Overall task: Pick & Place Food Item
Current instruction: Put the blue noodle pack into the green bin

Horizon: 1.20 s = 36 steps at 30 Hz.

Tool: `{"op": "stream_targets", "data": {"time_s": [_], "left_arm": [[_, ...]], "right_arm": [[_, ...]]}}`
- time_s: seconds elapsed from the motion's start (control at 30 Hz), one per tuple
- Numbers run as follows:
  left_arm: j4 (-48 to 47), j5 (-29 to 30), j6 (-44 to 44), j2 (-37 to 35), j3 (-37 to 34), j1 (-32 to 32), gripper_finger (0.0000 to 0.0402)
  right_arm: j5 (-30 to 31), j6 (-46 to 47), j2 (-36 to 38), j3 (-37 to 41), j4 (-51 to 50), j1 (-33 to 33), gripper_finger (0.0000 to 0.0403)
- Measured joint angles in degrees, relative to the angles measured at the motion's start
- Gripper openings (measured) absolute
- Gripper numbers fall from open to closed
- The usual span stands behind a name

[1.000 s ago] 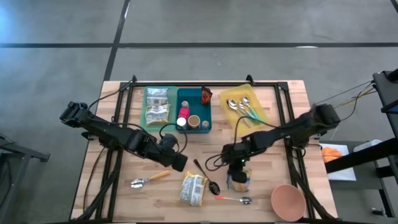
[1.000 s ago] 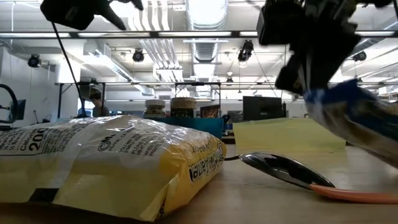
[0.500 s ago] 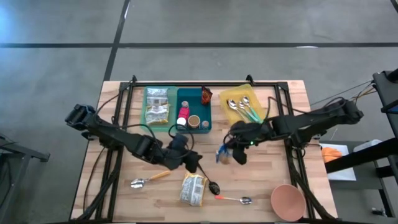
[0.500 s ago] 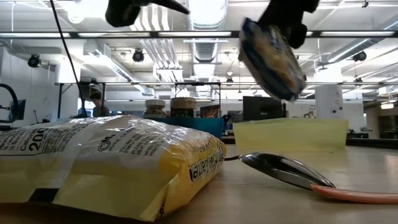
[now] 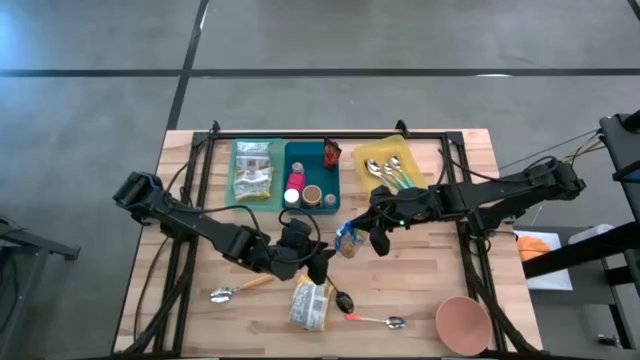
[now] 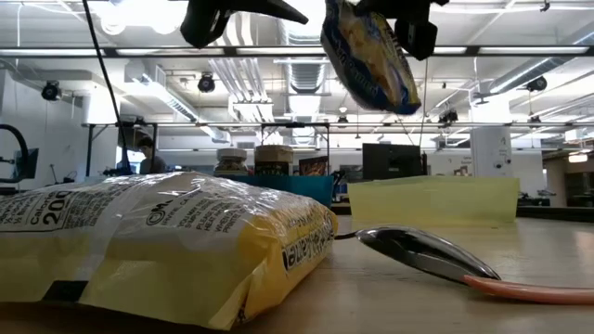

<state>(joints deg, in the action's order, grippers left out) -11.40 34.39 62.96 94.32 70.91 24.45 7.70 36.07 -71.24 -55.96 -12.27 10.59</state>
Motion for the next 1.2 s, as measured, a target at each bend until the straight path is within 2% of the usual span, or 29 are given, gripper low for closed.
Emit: {"op": "stream_targets", "data": {"time_s": [0.1,0.2,0.5,0.6,0.7,0.9,1.2], "left_arm": [[1.59,-0.55,-0.13,0.08,0.04,0.00,0.0172],[2.29,-0.86,0.04,0.14,0.04,0.00,0.0192],[2.47,-0.94,0.51,0.15,0.15,-0.41,0.0327],[2.40,-0.94,0.21,0.15,0.15,-0.70,0.0358],[2.38,-0.94,-0.95,0.15,0.11,-1.03,0.0371],[2.15,-0.95,-2.95,0.17,0.11,-1.73,0.0355],[2.16,-0.94,-3.19,0.17,0.09,-2.22,0.0244]], "right_arm": [[-0.07,-0.02,-0.34,0.05,0.38,0.00,0.0008],[-0.24,-0.07,-0.76,-0.19,0.99,0.00,0.0008],[-0.34,-2.20,-1.38,-2.29,0.66,-0.06,0.0008],[-0.24,-3.05,-1.36,-3.11,0.70,-0.20,0.0008],[-0.22,-3.08,-1.35,-3.68,0.69,-0.17,0.0008],[-0.22,-3.08,-1.35,-4.42,0.66,-0.15,0.0008],[-0.50,-3.06,-1.35,-4.22,0.52,-0.13,0.0008]]}}
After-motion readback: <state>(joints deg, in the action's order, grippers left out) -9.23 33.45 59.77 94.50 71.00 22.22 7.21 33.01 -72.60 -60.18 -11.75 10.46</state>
